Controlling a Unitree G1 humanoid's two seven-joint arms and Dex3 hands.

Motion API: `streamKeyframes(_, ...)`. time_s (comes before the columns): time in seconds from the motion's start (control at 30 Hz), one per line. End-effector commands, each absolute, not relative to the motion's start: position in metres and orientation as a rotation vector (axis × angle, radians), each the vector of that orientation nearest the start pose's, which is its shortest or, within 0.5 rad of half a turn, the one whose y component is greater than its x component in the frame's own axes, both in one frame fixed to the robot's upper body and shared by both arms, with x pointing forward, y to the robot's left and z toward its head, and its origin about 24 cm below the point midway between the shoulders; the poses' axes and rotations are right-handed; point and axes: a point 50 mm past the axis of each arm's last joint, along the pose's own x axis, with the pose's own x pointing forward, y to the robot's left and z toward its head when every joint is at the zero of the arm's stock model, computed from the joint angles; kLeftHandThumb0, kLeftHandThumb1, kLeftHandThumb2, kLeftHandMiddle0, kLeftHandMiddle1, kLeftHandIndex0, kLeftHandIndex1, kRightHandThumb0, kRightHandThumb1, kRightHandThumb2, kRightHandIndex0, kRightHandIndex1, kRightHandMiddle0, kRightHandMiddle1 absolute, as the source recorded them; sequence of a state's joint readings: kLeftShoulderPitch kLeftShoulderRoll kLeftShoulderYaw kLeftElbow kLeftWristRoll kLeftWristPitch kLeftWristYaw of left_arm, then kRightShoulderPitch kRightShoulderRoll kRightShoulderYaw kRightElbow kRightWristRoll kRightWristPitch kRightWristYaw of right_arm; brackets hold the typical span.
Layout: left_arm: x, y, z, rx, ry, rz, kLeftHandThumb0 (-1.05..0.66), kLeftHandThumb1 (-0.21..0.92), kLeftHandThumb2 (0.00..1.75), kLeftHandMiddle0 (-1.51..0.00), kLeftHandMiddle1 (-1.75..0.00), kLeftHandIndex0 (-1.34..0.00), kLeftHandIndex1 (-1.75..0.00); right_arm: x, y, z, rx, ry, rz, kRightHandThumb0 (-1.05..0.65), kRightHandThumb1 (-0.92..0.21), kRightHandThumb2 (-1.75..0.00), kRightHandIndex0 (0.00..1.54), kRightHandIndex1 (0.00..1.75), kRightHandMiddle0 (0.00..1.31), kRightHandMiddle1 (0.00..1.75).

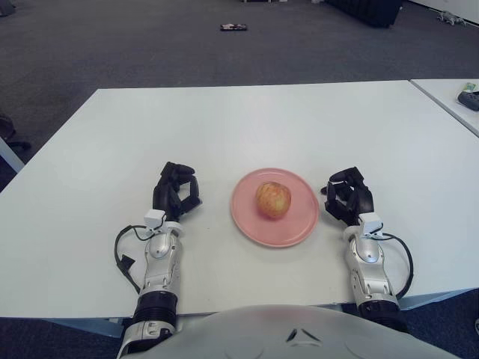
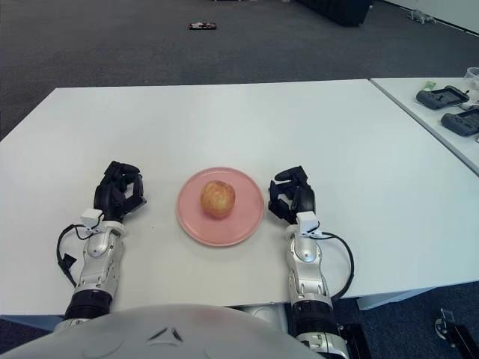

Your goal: Put the apple into the plate.

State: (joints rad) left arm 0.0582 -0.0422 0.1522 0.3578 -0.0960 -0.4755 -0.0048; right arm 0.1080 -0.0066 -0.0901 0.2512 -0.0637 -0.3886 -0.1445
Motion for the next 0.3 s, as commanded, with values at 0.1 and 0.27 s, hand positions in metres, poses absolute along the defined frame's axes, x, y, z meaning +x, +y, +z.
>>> streamKeyframes(0.1, 0.2118, 0.1828, -0.024, -0.119, 0.013, 0.221, -0.42, 0.52, 1.07, -0.98, -1.75, -0.45, -1.75, 0.2159, -0.1841, -0.0025, -0.072, -0.021, -0.241, -0.38, -0.68, -0.86, 0.53, 1.38, 0.33, 1.75)
streamKeyframes(0.27, 0.2119, 0.1831, -0.0237, -0.114, 0.014, 0.222, -0.42, 0.52, 1.07, -0.99, -1.75, -0.45, -1.75, 0.2158, -0.1834, -0.0034, -0.066, -0.014, -0.245, -0.38, -0.69, -0.85, 0.54, 1.38, 0.33, 1.75)
